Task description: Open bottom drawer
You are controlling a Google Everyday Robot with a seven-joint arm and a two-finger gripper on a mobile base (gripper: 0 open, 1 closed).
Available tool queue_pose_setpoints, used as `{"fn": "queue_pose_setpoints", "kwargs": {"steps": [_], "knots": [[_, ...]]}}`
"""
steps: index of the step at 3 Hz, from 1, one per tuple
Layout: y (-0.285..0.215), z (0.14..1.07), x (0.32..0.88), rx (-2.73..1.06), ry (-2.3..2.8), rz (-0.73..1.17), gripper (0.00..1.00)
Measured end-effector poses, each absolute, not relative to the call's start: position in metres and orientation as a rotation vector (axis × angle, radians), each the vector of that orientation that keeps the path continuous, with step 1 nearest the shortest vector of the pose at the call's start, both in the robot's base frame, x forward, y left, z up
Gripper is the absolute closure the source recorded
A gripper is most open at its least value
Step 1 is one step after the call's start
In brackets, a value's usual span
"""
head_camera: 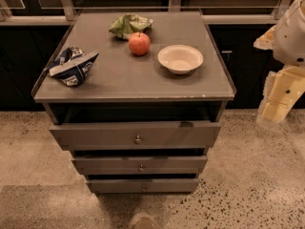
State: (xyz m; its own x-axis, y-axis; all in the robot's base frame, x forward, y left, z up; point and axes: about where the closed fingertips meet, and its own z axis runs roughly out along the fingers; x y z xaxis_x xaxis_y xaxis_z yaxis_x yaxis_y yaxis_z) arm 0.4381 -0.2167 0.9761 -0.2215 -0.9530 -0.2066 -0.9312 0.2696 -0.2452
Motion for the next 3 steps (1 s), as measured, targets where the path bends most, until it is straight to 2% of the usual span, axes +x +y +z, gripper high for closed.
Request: {"fn": "queue_pose_setpoints", "kwargs": {"steps": [2,3], "knots": [[-0.211,0.970,0.426,-1.695,2.212,-0.151,0.00],[-0.215,0.923,0.400,-1.613,2.211,-0.105,0.00]]}}
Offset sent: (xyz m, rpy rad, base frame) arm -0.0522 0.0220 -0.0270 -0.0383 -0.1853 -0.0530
